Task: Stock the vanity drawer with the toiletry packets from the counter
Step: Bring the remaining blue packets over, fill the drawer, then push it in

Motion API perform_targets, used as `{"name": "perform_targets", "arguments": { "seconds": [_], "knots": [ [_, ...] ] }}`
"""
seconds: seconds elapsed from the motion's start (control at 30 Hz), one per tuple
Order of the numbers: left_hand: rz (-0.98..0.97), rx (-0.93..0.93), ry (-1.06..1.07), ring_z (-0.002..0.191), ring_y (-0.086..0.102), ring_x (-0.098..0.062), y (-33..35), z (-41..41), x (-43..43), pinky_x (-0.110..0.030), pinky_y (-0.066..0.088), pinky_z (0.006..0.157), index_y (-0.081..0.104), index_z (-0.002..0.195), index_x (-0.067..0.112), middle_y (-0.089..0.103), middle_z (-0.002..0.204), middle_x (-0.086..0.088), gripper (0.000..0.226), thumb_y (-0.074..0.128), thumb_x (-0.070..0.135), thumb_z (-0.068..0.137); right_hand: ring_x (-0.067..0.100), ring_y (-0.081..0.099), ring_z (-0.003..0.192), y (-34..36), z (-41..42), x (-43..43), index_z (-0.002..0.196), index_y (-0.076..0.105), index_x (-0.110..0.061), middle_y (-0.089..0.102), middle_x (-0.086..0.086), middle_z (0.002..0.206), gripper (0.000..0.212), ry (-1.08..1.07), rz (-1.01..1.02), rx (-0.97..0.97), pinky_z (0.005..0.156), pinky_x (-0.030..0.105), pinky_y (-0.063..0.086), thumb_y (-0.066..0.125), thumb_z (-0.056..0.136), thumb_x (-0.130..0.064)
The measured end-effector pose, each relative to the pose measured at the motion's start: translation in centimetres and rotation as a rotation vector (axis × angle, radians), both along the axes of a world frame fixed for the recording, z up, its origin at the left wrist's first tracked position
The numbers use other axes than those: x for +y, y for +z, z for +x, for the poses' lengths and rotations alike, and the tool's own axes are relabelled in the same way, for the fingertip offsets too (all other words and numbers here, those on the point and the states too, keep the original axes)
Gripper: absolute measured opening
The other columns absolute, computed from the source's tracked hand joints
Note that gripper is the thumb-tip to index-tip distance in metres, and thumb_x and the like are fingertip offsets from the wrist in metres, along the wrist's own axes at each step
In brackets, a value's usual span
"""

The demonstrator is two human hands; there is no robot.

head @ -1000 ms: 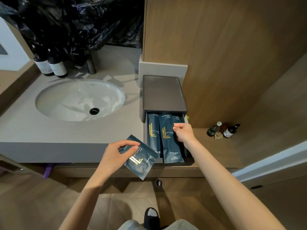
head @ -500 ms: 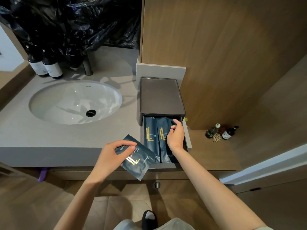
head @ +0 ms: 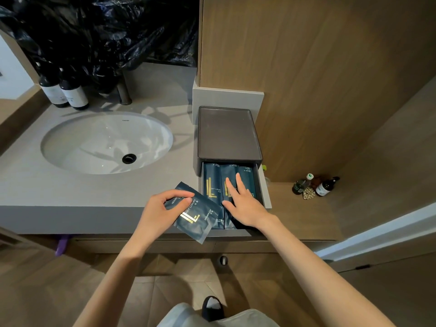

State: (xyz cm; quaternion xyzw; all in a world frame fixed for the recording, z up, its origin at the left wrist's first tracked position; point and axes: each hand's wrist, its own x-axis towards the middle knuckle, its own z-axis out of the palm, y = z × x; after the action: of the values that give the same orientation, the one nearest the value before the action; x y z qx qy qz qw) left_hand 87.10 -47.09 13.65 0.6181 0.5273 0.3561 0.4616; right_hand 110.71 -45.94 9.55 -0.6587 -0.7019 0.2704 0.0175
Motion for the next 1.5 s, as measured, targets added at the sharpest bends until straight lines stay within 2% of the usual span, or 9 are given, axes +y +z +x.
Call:
{"name": "perform_targets", "arguments": {
  "seconds": [0.13,0.43,0.63,0.73,0.83,0.97,1.13,1.33,1.5],
  "knots": [
    [0.015,0.005,0.001,0.097,0.062,0.005,0.0,0.3,0.1,-0.012,0.043,0.086,0.073,0.089,0.031,0.072,0.093,0.018,0.017,0.068,0.016,0.084,0.027,-0.024,0.145,-1.7,-0.9,-0.1,0.150,-0.018,-0.027,-0.035,0.007,0.154,0.064,-0.014,0.022,-0.113,0.118,0.045,-0.008,0.022,0.103,-0.042],
    [0.032,0.007,0.000,0.094,0.060,0.013,0.3,0.9,0.3,0.000,0.040,0.082,0.072,0.089,0.033,0.072,0.091,0.022,0.019,0.067,0.015,0.085,0.024,-0.030,0.143,-1.4,-1.2,0.0,0.151,-0.015,-0.028,-0.034,0.007,0.154,0.058,-0.048,-0.017,-0.083,0.117,0.051,-0.013,0.015,0.103,-0.040],
    [0.069,0.026,-0.011,0.101,0.050,0.022,1.0,1.5,1.0,-0.002,0.036,0.086,0.063,0.107,0.032,0.059,0.108,0.027,0.025,0.057,0.013,0.091,0.016,0.024,0.145,3.1,-0.6,-1.6,0.146,0.036,-0.025,0.030,-0.002,0.156,0.045,-0.235,0.144,0.358,0.119,0.039,0.018,0.029,0.103,-0.036],
    [0.074,-0.012,-0.062,0.118,0.052,-0.004,1.0,2.2,1.3,-0.028,0.044,0.100,0.053,0.124,0.033,0.059,0.122,0.011,0.037,0.056,0.014,0.092,0.005,0.054,0.115,4.9,-0.6,-3.2,0.134,0.052,-0.028,0.057,-0.009,0.132,0.036,-0.342,0.152,0.638,0.088,0.016,0.042,0.047,0.098,-0.034],
    [0.041,-0.015,-0.184,0.117,0.055,-0.015,1.5,3.4,1.4,-0.032,0.045,0.101,0.041,0.134,0.041,0.058,0.127,-0.004,0.053,0.060,0.019,0.091,0.008,0.061,0.089,5.6,-0.4,-4.1,0.119,0.064,-0.025,0.069,-0.003,0.103,0.027,-0.408,0.210,0.725,0.077,0.022,0.050,0.059,0.092,-0.027],
    [0.075,-0.003,-0.217,0.082,0.057,0.002,2.3,5.8,1.5,-0.010,0.043,0.079,0.035,0.141,0.032,0.060,0.082,0.011,0.064,0.065,0.018,0.087,0.008,0.064,0.081,5.5,0.5,-4.9,0.099,0.072,-0.013,0.070,0.004,0.080,0.015,-0.583,0.206,0.857,0.080,0.025,0.052,0.069,0.084,-0.013],
    [-0.324,-0.209,-0.022,0.083,0.064,-0.013,0.8,7.5,1.9,-0.021,0.057,0.068,0.033,0.140,0.015,0.061,0.101,-0.006,0.065,0.067,0.021,0.086,0.016,0.069,0.090,4.7,2.0,-5.6,0.096,0.072,-0.017,0.075,0.006,0.092,0.013,-0.868,0.192,1.075,0.073,0.025,0.055,0.073,0.083,-0.015],
    [-0.406,-0.204,0.017,0.080,0.066,-0.018,-0.8,9.7,2.3,-0.029,0.059,0.068,0.039,0.131,0.009,0.068,0.100,-0.017,0.054,0.067,0.011,0.085,0.018,0.067,0.098,3.7,3.1,-6.0,0.095,0.072,-0.022,0.074,0.005,0.099,0.011,-0.873,0.309,0.896,0.083,0.030,0.056,0.067,0.087,-0.017],
    [-0.257,0.086,-0.140,0.067,0.059,-0.012,-2.3,10.8,3.9,-0.032,0.058,0.070,0.046,0.132,0.016,0.060,0.072,-0.003,0.056,0.071,0.016,0.082,0.011,0.055,0.106,2.1,5.2,-7.1,0.119,0.064,-0.016,0.063,-0.002,0.122,0.026,-0.799,0.258,0.629,0.092,0.025,0.044,0.056,0.095,-0.020]
  ]
}}
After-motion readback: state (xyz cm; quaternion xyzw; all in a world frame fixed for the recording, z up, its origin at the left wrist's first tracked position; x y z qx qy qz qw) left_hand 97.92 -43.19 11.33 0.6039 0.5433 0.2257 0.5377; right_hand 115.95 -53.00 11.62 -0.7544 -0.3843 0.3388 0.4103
